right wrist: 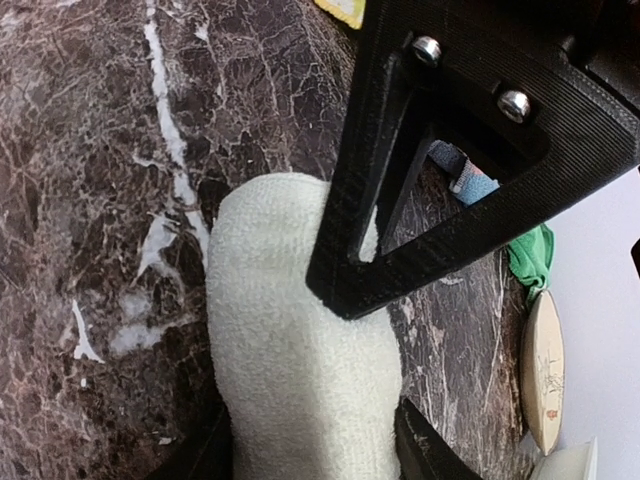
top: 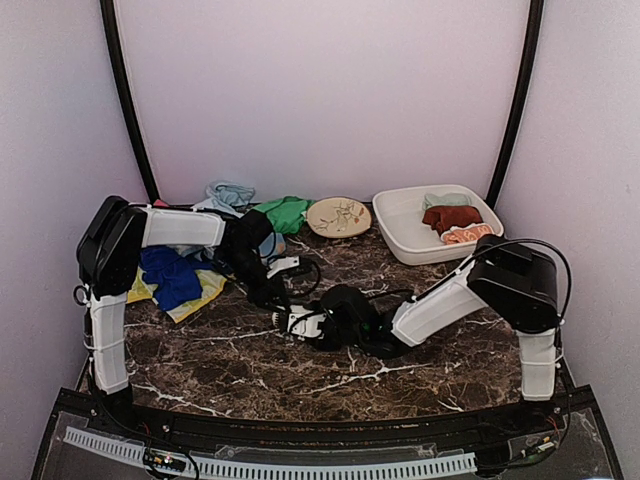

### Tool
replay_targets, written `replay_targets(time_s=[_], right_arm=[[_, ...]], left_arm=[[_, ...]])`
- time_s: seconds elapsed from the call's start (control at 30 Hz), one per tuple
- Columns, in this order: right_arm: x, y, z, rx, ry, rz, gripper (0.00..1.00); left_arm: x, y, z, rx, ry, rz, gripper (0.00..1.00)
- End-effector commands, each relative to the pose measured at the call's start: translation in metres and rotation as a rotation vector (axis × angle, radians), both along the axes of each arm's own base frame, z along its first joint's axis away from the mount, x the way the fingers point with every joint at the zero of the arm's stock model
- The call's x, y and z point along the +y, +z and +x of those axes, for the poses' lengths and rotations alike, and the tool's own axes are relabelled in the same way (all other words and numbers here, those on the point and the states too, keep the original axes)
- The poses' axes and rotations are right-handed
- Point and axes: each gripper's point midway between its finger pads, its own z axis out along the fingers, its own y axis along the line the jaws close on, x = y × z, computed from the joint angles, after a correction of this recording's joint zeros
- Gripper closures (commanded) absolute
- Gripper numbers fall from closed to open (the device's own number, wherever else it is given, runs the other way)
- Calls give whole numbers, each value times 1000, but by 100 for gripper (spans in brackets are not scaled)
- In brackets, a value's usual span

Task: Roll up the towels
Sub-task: Roll the towel at the center of the board.

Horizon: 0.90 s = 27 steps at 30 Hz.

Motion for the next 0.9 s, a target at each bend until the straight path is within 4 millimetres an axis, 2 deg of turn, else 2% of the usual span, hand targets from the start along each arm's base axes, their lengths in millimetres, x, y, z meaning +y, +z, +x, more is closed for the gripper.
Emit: replay_targets(time_s=[0.0,0.1,0.2,0.27,0.4,0.47,0.6,0.7,0.87], right_arm=[[-26,-55,-14,245,-29,-165,53],[-29,-69,-16,393,-72,-214,61],[-27,-75,-18,541,-112,-221,65],[-29,-81,-24,642,-133,-230,66],[-32,-91,-34,857,-177,-237,81],[-32,-93,-39,942,-193,-237,86],[-35,-98,-44,1046,-251,-247,89],[-37,-101,-51,1080,-245,-261,87],[-39,-107,-51,1079,-258,-292,85]], left_arm=[[32,-23,-18,137,26,103,73],[43,5,2,116,94,23,70],[67,32,22,86,184,-43,68],[81,49,30,53,224,-71,67],[103,70,36,-3,289,-90,66],[113,79,38,-26,324,-100,66],[133,92,40,-49,385,-116,66],[142,97,37,-65,405,-116,66],[150,98,32,-68,418,-101,66]])
